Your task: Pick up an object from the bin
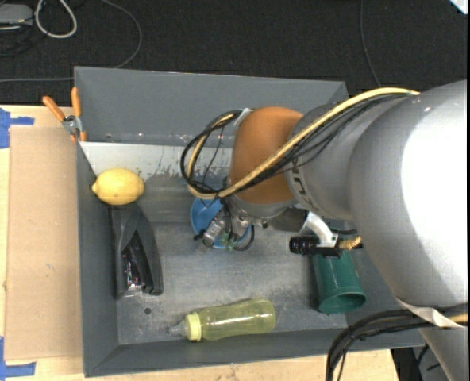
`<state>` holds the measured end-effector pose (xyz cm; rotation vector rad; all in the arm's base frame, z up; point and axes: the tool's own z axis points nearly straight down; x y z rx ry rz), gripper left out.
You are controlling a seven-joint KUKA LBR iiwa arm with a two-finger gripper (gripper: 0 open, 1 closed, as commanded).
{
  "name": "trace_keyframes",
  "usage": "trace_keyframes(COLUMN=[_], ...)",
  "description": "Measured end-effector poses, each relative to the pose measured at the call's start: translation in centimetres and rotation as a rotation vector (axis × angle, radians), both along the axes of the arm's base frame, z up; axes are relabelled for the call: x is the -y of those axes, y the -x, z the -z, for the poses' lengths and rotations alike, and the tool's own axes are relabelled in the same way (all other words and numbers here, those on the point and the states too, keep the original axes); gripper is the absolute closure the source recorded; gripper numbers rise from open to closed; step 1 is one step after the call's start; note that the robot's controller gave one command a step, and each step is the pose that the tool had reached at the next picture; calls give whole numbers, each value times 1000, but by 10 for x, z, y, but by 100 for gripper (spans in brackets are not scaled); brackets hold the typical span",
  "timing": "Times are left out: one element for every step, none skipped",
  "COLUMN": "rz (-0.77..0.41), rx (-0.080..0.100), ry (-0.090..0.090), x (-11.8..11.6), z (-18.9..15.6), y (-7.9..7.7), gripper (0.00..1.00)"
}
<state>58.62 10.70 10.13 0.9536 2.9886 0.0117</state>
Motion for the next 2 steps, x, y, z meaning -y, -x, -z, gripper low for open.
trace_keyframes(rz=[-2,-3], rx=[3,3], ry=[0,-1], x=[0,0], z=[-21,-37], y=[-1,-1], gripper=[100,100])
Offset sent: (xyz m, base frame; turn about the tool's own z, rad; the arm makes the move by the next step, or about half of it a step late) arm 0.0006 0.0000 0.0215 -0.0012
